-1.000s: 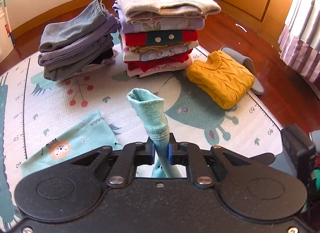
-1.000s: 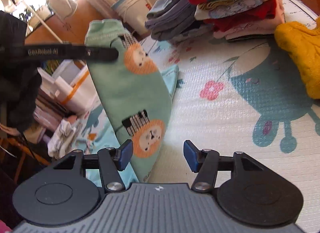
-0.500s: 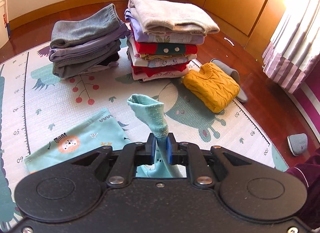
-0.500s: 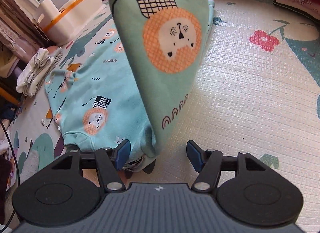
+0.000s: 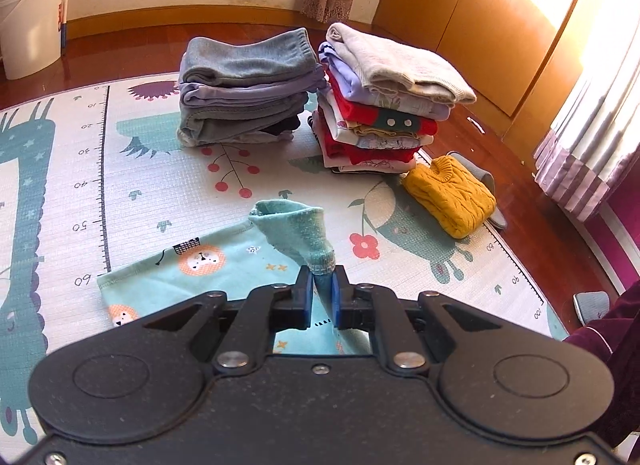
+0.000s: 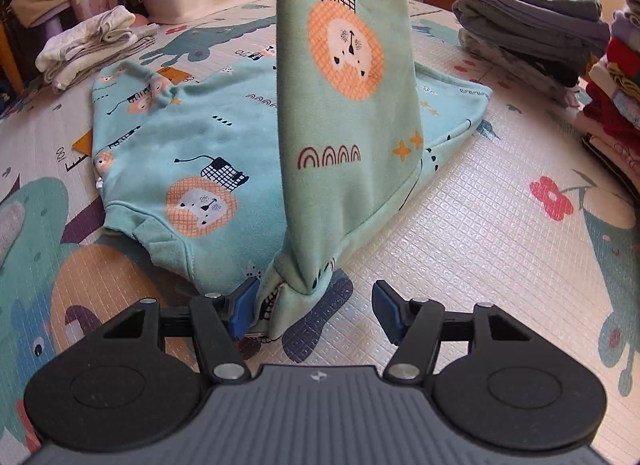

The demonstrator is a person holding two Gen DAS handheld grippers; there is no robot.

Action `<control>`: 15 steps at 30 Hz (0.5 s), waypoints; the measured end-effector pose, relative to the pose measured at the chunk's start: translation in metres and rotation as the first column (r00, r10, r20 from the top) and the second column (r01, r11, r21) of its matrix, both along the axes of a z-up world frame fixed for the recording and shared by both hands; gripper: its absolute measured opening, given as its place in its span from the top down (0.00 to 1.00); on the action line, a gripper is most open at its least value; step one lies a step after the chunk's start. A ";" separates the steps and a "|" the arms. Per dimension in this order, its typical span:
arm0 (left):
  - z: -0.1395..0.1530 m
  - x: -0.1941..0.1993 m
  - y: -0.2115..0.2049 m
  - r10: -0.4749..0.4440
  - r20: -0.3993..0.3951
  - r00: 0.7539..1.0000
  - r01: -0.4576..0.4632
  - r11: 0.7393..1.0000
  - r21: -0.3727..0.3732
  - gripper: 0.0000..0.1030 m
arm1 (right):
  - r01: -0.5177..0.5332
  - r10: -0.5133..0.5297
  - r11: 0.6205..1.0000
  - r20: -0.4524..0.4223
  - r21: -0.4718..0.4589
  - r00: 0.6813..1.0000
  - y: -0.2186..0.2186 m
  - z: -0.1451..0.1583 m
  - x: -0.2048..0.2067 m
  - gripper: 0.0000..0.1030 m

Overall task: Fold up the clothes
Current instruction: 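Fold the sleeve across the body with the left tool while the right tool pins the hem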

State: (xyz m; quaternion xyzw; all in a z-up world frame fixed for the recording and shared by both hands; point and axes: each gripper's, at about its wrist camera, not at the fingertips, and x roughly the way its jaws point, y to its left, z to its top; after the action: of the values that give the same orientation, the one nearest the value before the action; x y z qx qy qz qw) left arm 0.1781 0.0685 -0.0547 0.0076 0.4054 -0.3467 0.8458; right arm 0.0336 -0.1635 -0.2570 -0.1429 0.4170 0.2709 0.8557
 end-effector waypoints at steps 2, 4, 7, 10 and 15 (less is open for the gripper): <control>0.000 -0.006 0.012 -0.009 0.008 1.000 0.009 1.000 -0.009 0.93 | -0.037 0.038 0.999 0.047 -0.040 0.998 0.006 0.001 -0.005 0.40; -0.004 -0.013 0.025 -0.002 0.012 1.000 0.002 1.000 -0.005 0.93 | -0.071 0.078 0.994 0.092 -0.081 0.993 0.012 0.002 -0.010 0.40; -0.019 -0.020 0.053 0.076 -0.012 0.997 -0.076 0.997 0.004 0.93 | -0.112 0.131 0.985 0.147 -0.131 0.981 0.017 0.002 -0.016 0.41; -0.037 -0.029 0.081 0.166 -0.042 0.985 -0.165 0.986 0.006 0.93 | -0.152 0.186 0.972 0.195 -0.178 0.963 0.022 0.003 -0.023 0.42; -0.069 -0.046 0.107 0.241 -0.066 0.968 -0.238 0.970 0.043 0.94 | -0.204 0.259 0.951 0.241 -0.231 0.935 0.025 0.004 -0.031 0.43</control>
State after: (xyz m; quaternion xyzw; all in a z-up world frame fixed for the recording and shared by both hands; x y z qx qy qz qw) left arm 0.1325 0.1755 -0.1239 -0.0388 0.4389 -0.2350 0.8664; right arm 0.0025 -0.1384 -0.2526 -0.3131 0.3026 0.3045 0.8472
